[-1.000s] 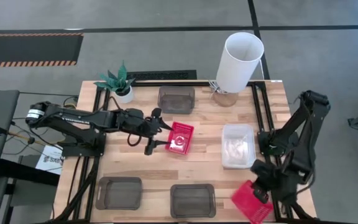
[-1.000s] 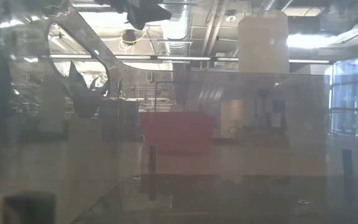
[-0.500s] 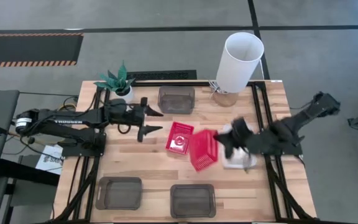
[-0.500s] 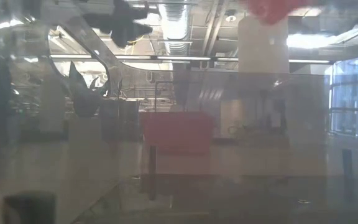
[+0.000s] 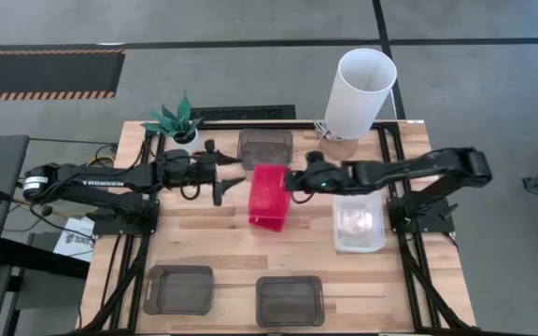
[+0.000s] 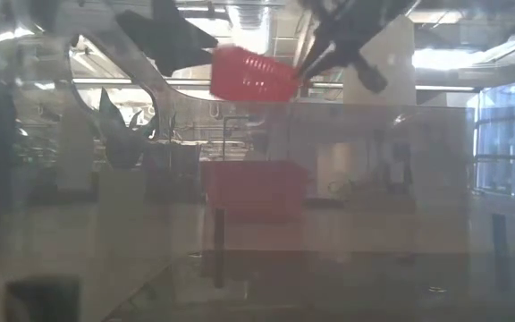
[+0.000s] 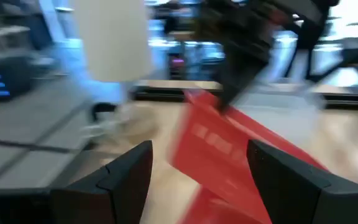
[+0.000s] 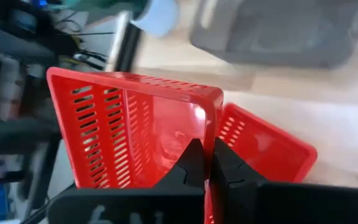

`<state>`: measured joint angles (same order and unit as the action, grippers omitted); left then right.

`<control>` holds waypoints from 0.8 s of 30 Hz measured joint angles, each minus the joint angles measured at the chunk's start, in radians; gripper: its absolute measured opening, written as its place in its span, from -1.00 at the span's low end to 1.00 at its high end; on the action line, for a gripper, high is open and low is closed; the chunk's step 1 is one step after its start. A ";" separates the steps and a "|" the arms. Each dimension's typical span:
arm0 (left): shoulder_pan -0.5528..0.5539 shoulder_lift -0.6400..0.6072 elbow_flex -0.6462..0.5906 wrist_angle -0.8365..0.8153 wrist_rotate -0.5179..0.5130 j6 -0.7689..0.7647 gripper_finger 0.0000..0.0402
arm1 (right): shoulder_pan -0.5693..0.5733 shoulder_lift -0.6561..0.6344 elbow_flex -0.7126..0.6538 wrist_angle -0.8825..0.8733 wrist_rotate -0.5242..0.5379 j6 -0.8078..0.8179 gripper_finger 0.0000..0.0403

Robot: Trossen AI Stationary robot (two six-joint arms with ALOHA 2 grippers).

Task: Stack baskets by color
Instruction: Stack the right red bin on top of the left red bin

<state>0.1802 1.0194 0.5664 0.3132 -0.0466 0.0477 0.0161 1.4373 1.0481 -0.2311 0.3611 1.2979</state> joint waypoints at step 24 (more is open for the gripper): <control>0.000 -0.086 0.000 -0.068 -0.012 0.088 0.24 | -0.007 0.139 0.000 -0.183 -0.102 0.279 -0.95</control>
<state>0.1802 0.9333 0.5667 0.2451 -0.0586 0.1360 0.0093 1.5764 1.0485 -0.4141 0.2588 1.5770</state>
